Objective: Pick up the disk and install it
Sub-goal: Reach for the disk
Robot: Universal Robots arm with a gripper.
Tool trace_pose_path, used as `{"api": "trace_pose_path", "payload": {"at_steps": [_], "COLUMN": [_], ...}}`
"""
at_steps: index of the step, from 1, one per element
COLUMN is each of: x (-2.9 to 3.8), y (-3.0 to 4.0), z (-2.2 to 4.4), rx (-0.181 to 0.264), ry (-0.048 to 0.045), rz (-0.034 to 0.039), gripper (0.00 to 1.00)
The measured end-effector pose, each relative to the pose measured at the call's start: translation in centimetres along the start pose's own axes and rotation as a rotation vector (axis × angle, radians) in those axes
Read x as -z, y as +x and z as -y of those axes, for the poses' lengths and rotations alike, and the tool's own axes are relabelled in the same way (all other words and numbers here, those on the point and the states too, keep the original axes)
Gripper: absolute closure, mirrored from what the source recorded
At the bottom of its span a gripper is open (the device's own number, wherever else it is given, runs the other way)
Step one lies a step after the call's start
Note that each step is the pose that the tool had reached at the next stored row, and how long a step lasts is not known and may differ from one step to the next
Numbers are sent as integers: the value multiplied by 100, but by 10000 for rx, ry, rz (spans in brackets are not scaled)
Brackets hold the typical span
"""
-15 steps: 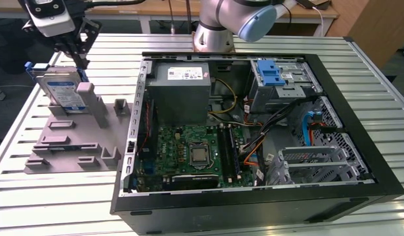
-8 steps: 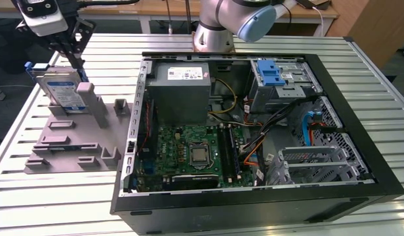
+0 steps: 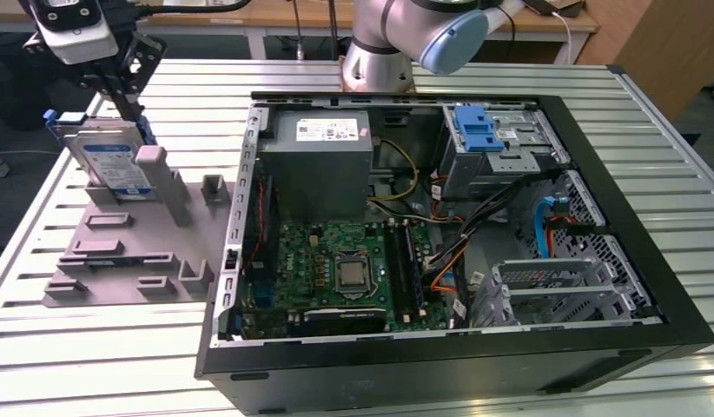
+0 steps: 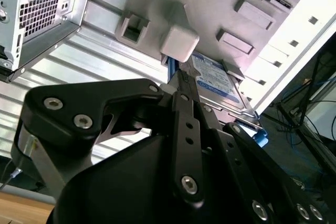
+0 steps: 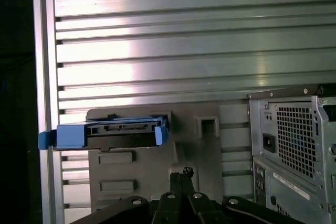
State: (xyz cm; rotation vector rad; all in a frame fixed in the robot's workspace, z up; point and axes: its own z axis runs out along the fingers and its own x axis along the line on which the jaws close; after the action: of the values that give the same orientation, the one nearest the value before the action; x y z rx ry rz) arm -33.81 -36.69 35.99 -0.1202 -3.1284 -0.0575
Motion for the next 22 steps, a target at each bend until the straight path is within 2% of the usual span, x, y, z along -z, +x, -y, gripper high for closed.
{"api": "trace_pose_path", "payload": {"at_steps": [3, 6, 10, 11, 14, 20, 22], "x": [-3, -8, -17, -22, -26, -26, -27], "y": [21, 90, 240, 339, 441, 453, 477], "z": [-12, -51, -119, -132, -131, -130, -129], "rx": [1, -1, 0, 1, 0, 0, -1], "ry": [0, 0, 0, 0, 0, 0, 0], "rz": [0, 0, 0, 0, -1, 0, 0], "gripper": [89, 89, 89, 89, 89, 89, 89]}}
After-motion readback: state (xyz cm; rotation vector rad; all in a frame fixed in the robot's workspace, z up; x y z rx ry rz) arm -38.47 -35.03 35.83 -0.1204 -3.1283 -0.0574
